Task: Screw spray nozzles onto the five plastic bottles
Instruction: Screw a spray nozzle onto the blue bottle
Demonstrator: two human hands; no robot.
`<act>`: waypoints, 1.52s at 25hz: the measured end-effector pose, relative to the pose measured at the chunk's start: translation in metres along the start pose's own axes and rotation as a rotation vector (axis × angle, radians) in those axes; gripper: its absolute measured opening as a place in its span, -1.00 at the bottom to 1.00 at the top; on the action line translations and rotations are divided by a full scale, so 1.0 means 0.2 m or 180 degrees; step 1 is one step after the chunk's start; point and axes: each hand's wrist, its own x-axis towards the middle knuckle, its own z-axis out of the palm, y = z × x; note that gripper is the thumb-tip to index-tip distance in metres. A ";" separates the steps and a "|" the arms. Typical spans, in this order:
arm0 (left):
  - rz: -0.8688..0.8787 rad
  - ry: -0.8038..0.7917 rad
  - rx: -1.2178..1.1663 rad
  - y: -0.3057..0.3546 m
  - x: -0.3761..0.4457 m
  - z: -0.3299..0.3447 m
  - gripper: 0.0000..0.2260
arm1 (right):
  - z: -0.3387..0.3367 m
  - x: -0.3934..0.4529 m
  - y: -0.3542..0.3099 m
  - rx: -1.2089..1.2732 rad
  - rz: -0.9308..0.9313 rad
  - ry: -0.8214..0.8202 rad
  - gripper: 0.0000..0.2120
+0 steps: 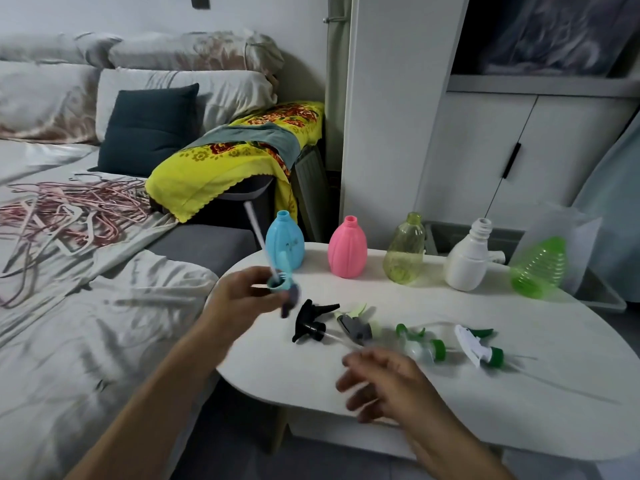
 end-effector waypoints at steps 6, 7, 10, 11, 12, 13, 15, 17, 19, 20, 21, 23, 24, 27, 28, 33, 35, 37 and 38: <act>-0.0169 -0.0863 -0.0501 0.15 -0.10 0.39 -0.76 | 0.09 0.14 -0.13 0.2483 0.0159 0.0144 -0.63; -0.0264 -0.0842 -0.0370 0.14 -0.08 0.39 -0.75 | 0.08 0.16 -0.14 0.2618 0.0085 0.0322 -0.64; -0.0705 -0.0554 -0.0109 0.07 0.08 0.32 -0.60 | -0.03 0.22 -0.17 0.2651 -0.0101 0.0957 -0.71; -0.0799 -0.0156 -0.0237 0.04 0.16 0.28 -0.57 | -0.08 0.22 -0.18 0.2475 -0.0178 0.1150 -0.74; -0.0819 0.0361 -0.0326 0.01 0.26 0.23 -0.56 | -0.12 0.23 -0.18 0.2283 -0.0243 0.1293 -0.76; -0.0768 0.0895 -0.0162 -0.01 0.34 0.18 -0.54 | -0.16 0.23 -0.18 0.2123 -0.0276 0.1395 -0.77; -0.0601 0.1512 0.0711 -0.10 0.51 0.11 -0.39 | -0.23 0.22 -0.16 0.1881 -0.0285 0.1547 -0.79; -0.0504 0.1617 0.1284 -0.21 0.66 0.10 -0.19 | -0.28 0.22 -0.16 0.1604 -0.0337 0.1644 -0.84; -0.0488 0.1619 0.1311 -0.29 0.78 0.11 -0.04 | -0.32 0.23 -0.16 0.1341 -0.0488 0.1761 -0.88; -0.0490 0.1585 0.1269 -0.33 0.83 0.11 0.00 | -0.35 0.22 -0.16 0.1199 -0.0597 0.1836 -0.88; -0.0478 0.1523 0.1212 -0.36 0.87 0.12 0.00 | -0.37 0.22 -0.15 0.1050 -0.0696 0.1902 -0.87; -0.0398 0.1380 0.0950 -0.42 0.92 0.12 -0.09 | -0.39 0.21 -0.15 0.0877 -0.0843 0.1955 -0.83; -0.0371 0.1333 0.0816 -0.43 0.93 0.12 -0.15 | -0.39 0.20 -0.16 0.0834 -0.0901 0.1971 -0.81; -0.0179 0.1314 0.0904 -0.38 0.89 0.08 -0.22 | -0.40 0.18 -0.16 0.0654 -0.1070 0.2004 -0.71; -0.0038 0.1331 0.1041 -0.34 0.85 0.07 -0.22 | -0.40 0.17 -0.17 0.0604 -0.1115 0.2010 -0.70; 0.0862 0.0942 0.2061 -0.08 0.47 0.07 -0.15 | -0.40 0.08 -0.28 0.0539 -0.1576 0.2024 -0.77; 0.1192 0.0747 0.2345 -0.02 0.27 0.10 -0.15 | -0.42 0.04 -0.31 0.0499 -0.1762 0.2028 -0.76; 0.1434 0.0717 0.2612 0.02 0.12 0.13 -0.16 | -0.44 0.00 -0.34 0.0357 -0.1895 0.2049 -0.75; 0.1513 0.0703 0.2696 0.04 0.07 0.15 -0.16 | -0.45 -0.01 -0.35 0.0299 -0.1932 0.2047 -0.76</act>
